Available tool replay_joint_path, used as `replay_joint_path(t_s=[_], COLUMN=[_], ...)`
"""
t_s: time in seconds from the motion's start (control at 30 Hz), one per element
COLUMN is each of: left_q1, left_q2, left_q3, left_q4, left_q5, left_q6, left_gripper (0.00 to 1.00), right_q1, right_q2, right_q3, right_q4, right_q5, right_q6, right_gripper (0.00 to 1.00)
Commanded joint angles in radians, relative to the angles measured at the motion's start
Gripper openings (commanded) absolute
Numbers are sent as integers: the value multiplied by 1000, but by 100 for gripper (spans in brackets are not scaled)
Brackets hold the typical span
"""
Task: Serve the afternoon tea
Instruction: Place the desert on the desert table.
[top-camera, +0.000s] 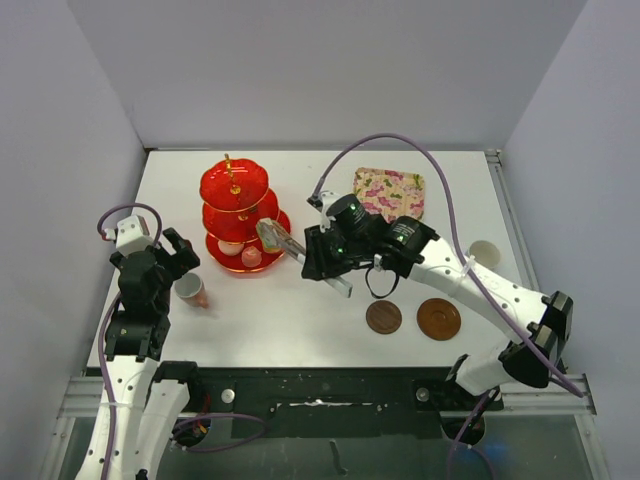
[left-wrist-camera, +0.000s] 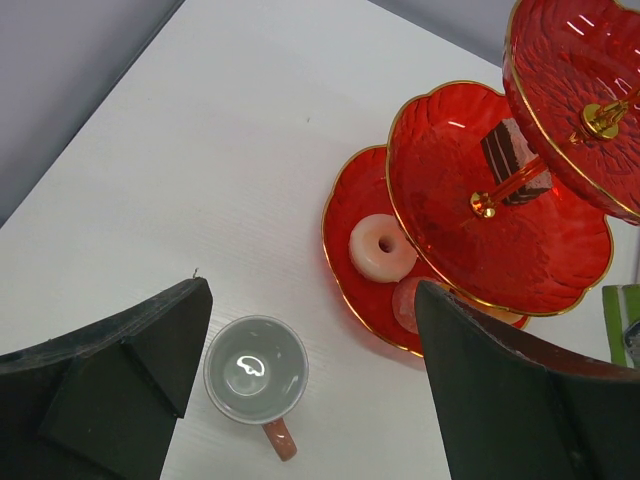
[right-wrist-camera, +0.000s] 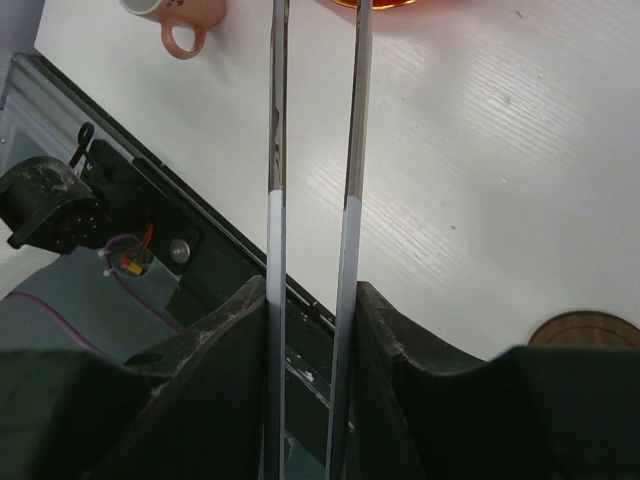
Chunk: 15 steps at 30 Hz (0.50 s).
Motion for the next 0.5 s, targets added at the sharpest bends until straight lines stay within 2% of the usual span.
replay_joint_path(t_s=[0.0,0.47], left_q1=[6,6], left_q2=[-4,-14], left_q3=[12,22], left_q4=[53,38], left_q5=[-11,-62], left_q6=[8,-4], left_gripper=[82,82], right_q1=[42,68], right_q2=[20,242], right_q3=[75,282], right_q4=[111,136], right_q5=[3,39], right_q6=[34,31], right_gripper=[19,19])
